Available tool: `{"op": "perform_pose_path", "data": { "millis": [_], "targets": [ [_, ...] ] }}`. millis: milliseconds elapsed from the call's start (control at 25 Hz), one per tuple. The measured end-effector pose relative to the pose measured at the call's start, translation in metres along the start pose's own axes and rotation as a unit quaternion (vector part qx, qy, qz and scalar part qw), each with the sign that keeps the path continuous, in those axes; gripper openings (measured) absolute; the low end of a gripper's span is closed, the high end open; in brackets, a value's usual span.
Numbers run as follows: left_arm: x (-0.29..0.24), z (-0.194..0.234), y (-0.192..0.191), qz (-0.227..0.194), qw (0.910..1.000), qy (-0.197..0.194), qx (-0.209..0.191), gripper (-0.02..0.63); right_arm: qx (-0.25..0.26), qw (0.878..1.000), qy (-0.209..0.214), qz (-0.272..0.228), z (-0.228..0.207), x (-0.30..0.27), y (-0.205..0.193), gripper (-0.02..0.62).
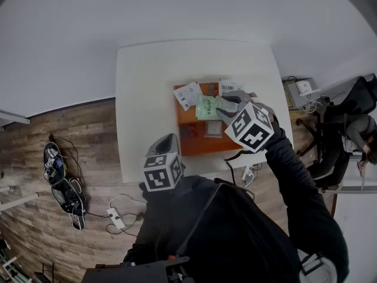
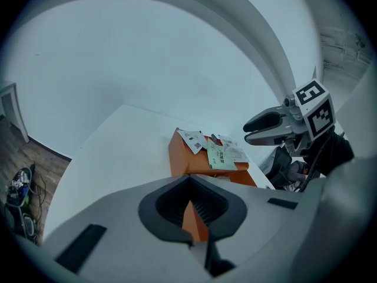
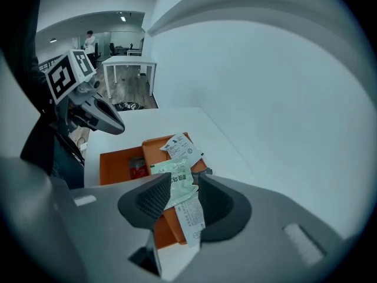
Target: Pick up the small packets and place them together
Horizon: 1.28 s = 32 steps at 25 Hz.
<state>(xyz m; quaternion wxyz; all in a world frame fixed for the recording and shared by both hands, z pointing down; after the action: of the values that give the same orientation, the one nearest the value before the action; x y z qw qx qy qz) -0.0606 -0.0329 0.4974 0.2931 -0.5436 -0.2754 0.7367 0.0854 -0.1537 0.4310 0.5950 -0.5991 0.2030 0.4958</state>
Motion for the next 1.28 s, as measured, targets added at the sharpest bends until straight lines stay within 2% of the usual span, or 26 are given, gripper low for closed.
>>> {"op": "perform_pose_path", "data": {
  "millis": [280,720,1080,1280],
  "targets": [
    [-0.003,-0.005,0.003,0.001,1.0,-0.005,-0.005,-0.002,-0.026,0.999,0.028,0.014,0.024,0.0,-0.029,0.143],
    [0.001,-0.005,0.003,0.003,1.0,-0.002,-0.006,-0.002,-0.061,0.99,0.087,0.09,0.063,-0.044,-0.08,0.143],
    [0.004,-0.002,0.001,0.002,1.0,0.002,-0.001,-0.002,-0.051,0.986,0.086,0.136,0.064,-0.081,-0.096,0.143],
    [0.005,0.001,-0.001,0.001,1.0,0.006,0.002,-0.002,-0.027,0.985,0.062,0.159,0.068,-0.094,-0.104,0.143]
  ]
}}
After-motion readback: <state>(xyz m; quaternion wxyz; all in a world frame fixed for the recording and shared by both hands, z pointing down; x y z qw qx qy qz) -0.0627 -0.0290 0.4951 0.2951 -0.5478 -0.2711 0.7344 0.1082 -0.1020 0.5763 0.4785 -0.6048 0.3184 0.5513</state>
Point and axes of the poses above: the fingertips, and each gripper's own axes: x backward along the fingers, z to its left, y out of its top, the point moved 4 cm from there along x, backward along the fingers, and after that the axes turned 12 degrees about -x, right-handed, at the moved point
